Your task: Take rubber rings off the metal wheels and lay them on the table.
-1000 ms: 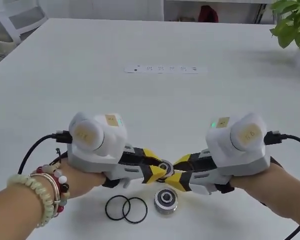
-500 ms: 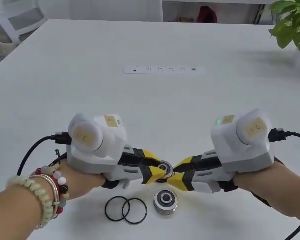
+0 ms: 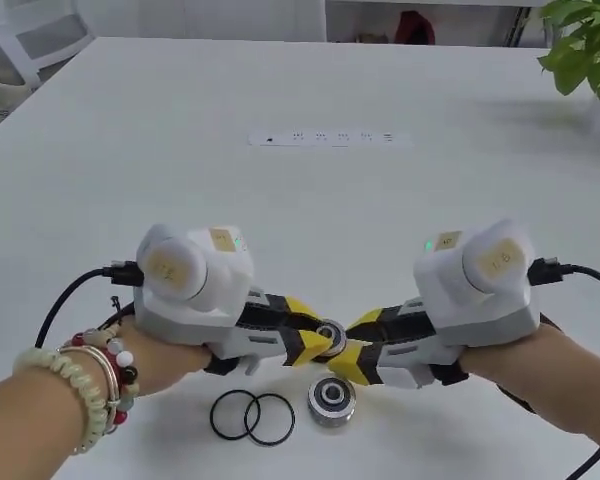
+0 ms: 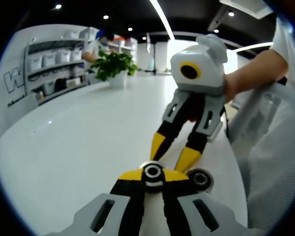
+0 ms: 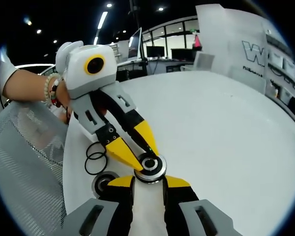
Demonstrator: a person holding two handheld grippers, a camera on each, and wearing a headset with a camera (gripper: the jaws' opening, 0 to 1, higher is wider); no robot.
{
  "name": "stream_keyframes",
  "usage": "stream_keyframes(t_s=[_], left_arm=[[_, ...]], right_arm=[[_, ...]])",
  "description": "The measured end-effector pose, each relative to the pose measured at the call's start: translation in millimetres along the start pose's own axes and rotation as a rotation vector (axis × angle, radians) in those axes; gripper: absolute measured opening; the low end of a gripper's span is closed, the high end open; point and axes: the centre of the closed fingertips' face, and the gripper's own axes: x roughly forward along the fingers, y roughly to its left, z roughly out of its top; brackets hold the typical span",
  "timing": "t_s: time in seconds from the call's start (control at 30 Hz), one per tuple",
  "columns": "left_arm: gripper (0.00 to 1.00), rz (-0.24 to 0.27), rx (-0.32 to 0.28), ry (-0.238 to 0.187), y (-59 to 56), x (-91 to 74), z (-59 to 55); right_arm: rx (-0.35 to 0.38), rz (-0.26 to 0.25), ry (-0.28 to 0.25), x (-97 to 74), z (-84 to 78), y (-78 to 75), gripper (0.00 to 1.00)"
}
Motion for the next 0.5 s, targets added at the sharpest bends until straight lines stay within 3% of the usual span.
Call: stream_keyframes(t_s=[0.5], left_arm=[[0.14, 0.0, 0.0, 0.0, 0.2, -0.7, -0.2]], right_arm=[[-0.012, 0.011, 0.005, -5.5, -2.6, -2.3, 0.09]])
